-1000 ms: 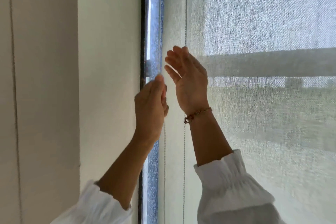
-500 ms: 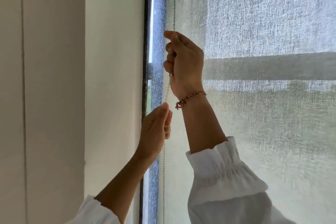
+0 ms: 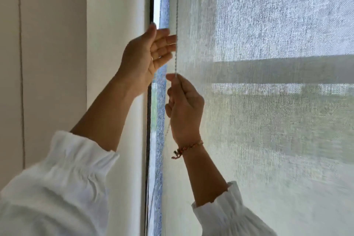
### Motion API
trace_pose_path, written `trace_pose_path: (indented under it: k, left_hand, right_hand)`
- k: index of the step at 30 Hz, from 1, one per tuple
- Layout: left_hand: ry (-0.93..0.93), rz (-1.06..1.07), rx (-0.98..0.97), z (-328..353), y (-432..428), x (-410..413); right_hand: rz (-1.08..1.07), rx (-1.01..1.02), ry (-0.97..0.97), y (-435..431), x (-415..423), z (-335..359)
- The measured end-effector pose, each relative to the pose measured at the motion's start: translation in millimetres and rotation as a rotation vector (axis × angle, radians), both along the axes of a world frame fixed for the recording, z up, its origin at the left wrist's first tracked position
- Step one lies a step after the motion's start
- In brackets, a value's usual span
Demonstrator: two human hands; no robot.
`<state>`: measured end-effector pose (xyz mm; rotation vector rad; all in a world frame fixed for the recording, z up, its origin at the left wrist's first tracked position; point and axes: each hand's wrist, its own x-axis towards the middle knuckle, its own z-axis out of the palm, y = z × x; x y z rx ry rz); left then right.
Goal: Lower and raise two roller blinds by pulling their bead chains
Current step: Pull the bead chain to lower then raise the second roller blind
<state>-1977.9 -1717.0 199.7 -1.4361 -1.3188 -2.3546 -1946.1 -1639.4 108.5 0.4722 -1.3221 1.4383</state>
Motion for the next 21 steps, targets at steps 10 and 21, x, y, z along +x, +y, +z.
trace_pose_path:
  k: [10, 21]
  left_hand:
    - [-0.036, -0.028, -0.037, 38.2, 6.0, 21.4]
    - [0.037, 0.239, 0.199, -36.9, 30.5, 2.3]
  right_hand:
    - [-0.055, 0.112, 0.002, -0.6, -7.8, -58.3]
    - [0.225, 0.065, -0.247, 19.9, -33.6, -72.4]
